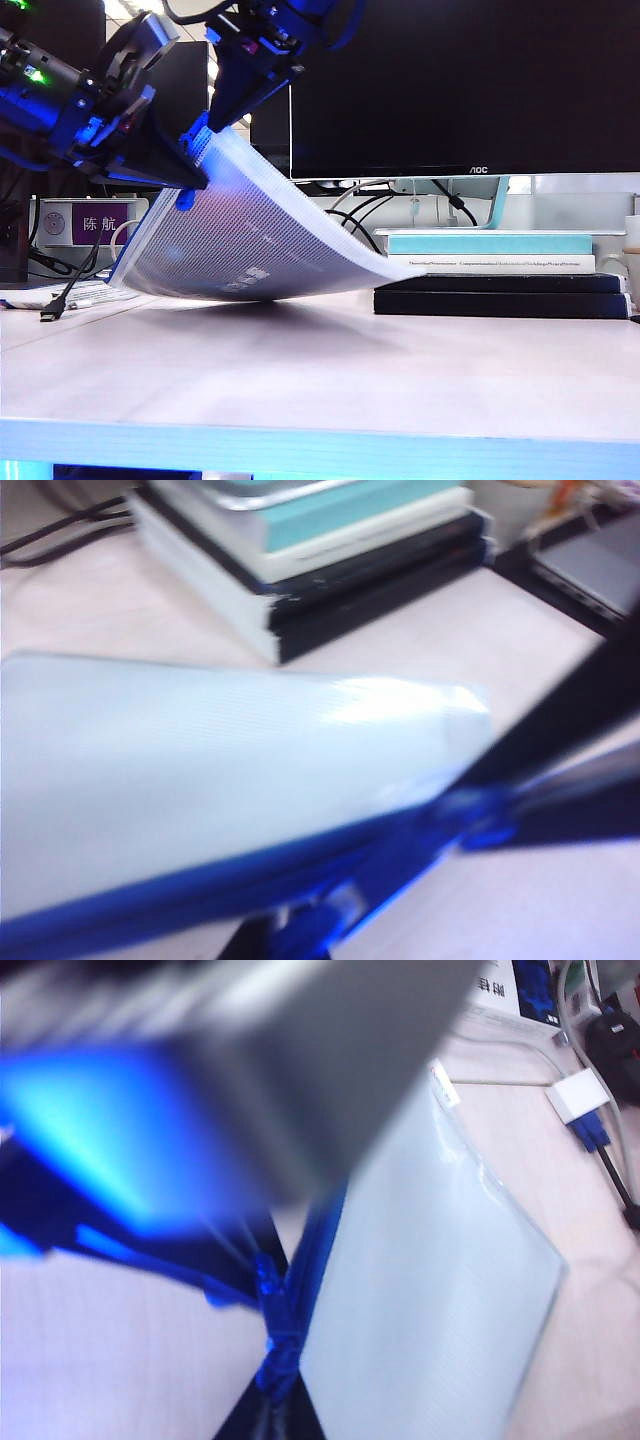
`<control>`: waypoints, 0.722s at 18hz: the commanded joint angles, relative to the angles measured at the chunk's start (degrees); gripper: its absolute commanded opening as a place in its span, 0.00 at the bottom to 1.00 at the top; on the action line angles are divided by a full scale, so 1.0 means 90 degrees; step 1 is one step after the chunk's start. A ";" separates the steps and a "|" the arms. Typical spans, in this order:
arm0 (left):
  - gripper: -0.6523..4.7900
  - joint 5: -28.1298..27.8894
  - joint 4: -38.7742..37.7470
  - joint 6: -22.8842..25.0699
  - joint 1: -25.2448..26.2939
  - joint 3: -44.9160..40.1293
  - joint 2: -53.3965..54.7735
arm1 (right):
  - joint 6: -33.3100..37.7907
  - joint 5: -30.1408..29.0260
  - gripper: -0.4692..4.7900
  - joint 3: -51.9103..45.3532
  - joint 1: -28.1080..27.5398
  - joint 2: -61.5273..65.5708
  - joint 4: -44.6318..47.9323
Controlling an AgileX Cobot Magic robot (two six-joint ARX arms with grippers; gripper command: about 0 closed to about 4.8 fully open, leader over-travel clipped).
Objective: Pick up the transparent plastic file bag with a blue zipper and open its zipper.
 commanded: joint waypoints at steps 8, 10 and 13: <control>0.11 -0.0114 0.0114 -0.0138 -0.0010 0.0019 -0.0508 | 0.0017 0.0126 0.69 0.0034 -0.0107 -0.0243 -0.0070; 0.11 -0.0114 0.0155 -0.0158 -0.0010 0.0027 -0.0789 | 0.0078 0.0119 0.69 0.0034 -0.0155 -0.0253 -0.0160; 0.11 -0.0117 0.0121 -0.0172 -0.0010 0.0155 -0.1083 | 0.0369 -0.0029 0.69 0.0034 -0.0153 -0.0255 -0.0189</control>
